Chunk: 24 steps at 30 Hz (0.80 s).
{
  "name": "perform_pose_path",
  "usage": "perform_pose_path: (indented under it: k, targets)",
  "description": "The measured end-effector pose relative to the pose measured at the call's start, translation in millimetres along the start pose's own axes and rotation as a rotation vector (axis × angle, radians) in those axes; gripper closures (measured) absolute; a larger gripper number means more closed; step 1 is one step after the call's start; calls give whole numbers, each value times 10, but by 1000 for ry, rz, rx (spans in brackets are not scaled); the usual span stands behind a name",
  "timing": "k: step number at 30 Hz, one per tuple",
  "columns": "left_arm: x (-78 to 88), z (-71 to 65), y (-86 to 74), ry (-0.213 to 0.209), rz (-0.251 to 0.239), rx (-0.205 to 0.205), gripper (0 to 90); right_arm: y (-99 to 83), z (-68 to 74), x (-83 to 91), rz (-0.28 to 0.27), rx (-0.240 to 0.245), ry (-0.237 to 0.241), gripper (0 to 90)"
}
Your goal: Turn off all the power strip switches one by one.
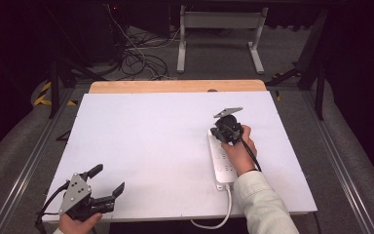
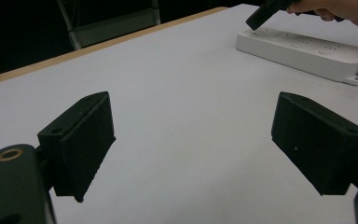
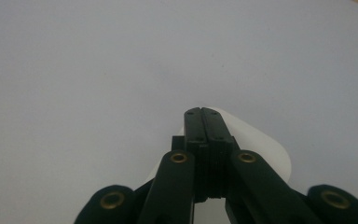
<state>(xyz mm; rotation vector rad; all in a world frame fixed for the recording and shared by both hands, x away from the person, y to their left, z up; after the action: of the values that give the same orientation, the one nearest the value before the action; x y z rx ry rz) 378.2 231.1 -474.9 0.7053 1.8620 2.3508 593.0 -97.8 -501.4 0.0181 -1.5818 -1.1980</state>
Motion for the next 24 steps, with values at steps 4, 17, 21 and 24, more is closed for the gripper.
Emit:
perform_pose_path:
  k: [4, 17, 21, 24]
  targets:
    - [2, -9, 0, 0, 0, 5, 138, -22, -1, -27, 12, -2, -3, 900]
    - [11, -2, 5, 1, -4, 5, 137, -63, -24, -54, 1, -20, -12, 900]
    - [11, -10, 5, -1, -3, 5, 137, -60, -9, -60, 4, -11, -8, 900]
    - [12, -8, 6, -1, -4, 4, 137, -57, -10, -63, 3, -13, -9, 900]
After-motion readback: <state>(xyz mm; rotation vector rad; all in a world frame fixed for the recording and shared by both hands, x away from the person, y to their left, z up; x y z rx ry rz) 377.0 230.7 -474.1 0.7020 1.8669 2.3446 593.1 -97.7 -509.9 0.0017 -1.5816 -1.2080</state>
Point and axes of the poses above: each handheld gripper's, and its own axes: x roughly backward along the jaws, y roughly out of its top, z roughly to its left, the point moved 8 cm from there along -x, roughly forward along the jaws, and after that the axes turned 12 degrees about y, right-handed, at the moved point
